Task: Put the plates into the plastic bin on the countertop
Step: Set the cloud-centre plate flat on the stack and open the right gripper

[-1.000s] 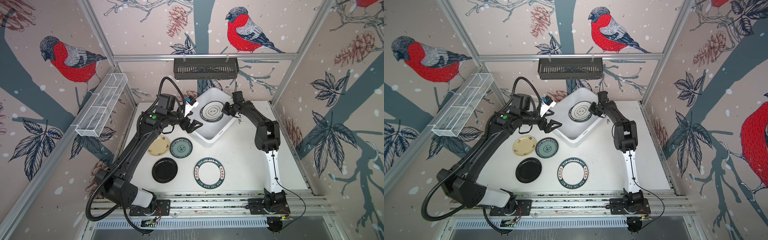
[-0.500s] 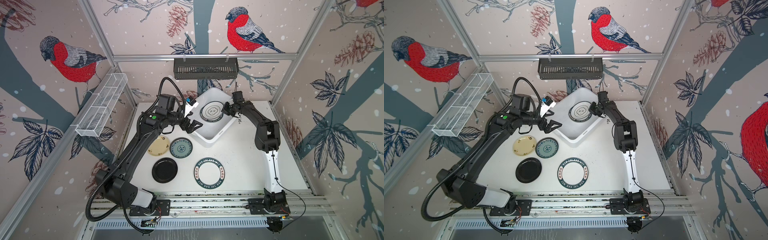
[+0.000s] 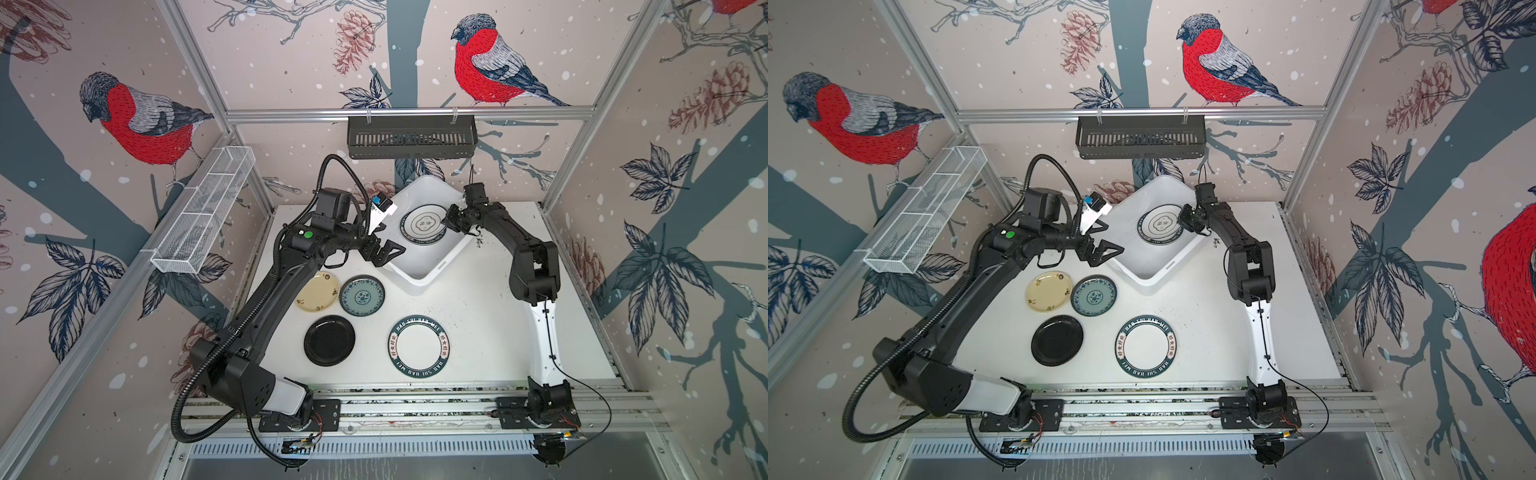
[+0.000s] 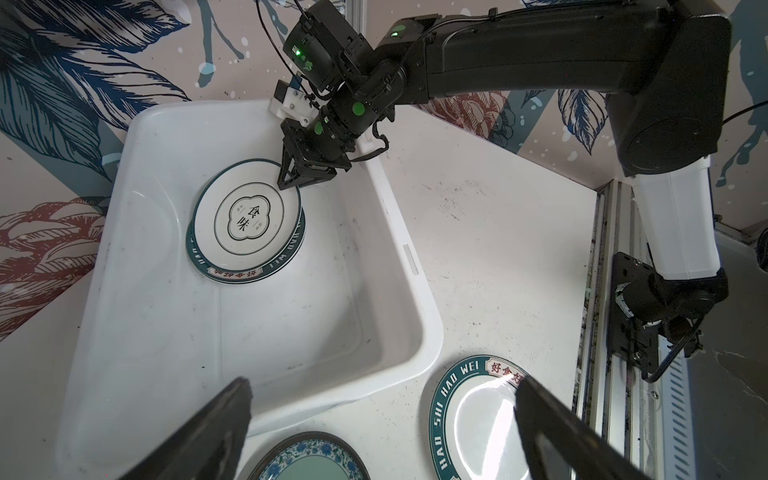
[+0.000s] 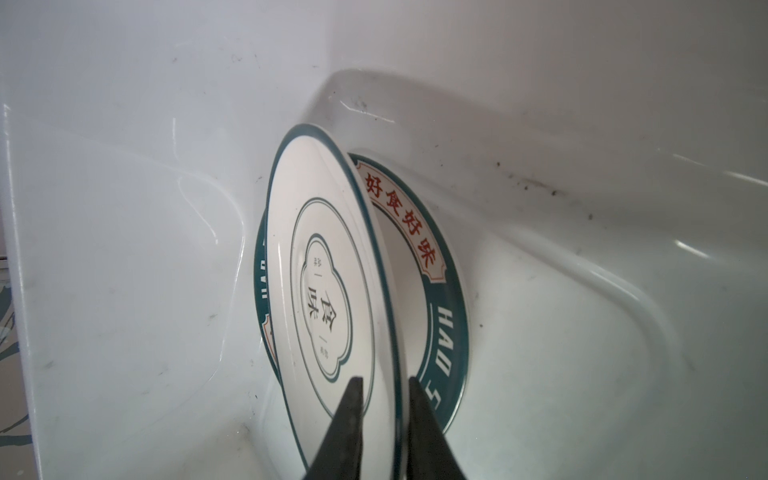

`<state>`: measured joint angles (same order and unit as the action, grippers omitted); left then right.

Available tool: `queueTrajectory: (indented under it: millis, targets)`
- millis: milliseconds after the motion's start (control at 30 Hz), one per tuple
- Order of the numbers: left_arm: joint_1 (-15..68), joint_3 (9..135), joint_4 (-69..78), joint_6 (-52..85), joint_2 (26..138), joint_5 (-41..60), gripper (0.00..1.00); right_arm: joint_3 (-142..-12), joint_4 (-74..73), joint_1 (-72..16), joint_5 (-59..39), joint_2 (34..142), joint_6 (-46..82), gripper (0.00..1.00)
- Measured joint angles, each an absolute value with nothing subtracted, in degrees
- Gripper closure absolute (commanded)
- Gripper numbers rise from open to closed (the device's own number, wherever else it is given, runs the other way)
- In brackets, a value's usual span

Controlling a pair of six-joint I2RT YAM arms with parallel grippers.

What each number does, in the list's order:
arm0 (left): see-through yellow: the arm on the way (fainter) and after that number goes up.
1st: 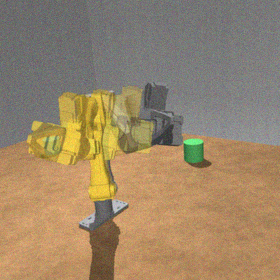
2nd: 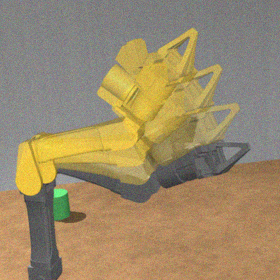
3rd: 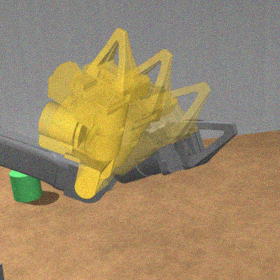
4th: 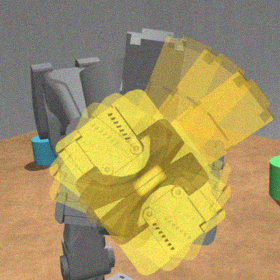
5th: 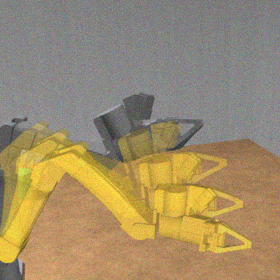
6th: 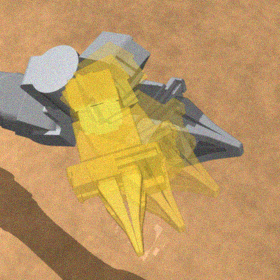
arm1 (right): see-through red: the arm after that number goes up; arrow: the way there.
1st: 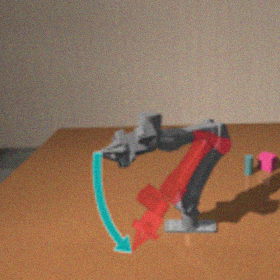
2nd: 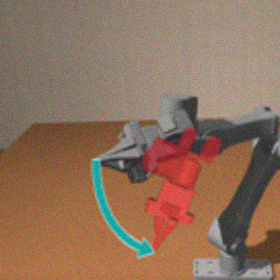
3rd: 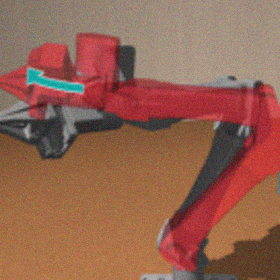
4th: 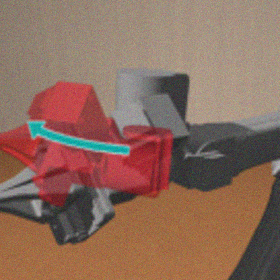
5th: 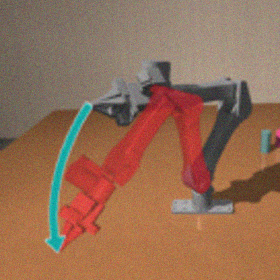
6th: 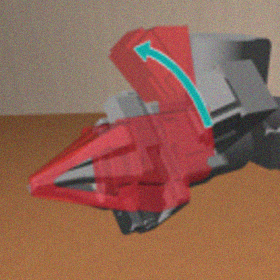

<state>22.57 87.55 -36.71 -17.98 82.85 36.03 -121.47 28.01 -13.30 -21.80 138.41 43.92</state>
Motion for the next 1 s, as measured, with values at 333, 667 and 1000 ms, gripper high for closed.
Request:
queueTrajectory:
  millis: [333, 667, 1000]
  targets:
    - [22.57, 87.39, -36.69, -17.98, 82.67, 36.03, 0.02, -121.47, 27.97, -13.28, -21.89, 138.52, 44.84, 0.74]
    - [22.57, 87.33, -36.69, -18.0, 82.61, 36.05, 0.02, -121.54, 28.01, -13.28, -21.82, 138.78, 44.82, 0.7]
    - [22.57, 87.33, -36.69, -18.02, 82.5, 36.07, 0.02, -122.93, 28.8, -13.45, -20.36, 139.7, 44.86, 0.68]
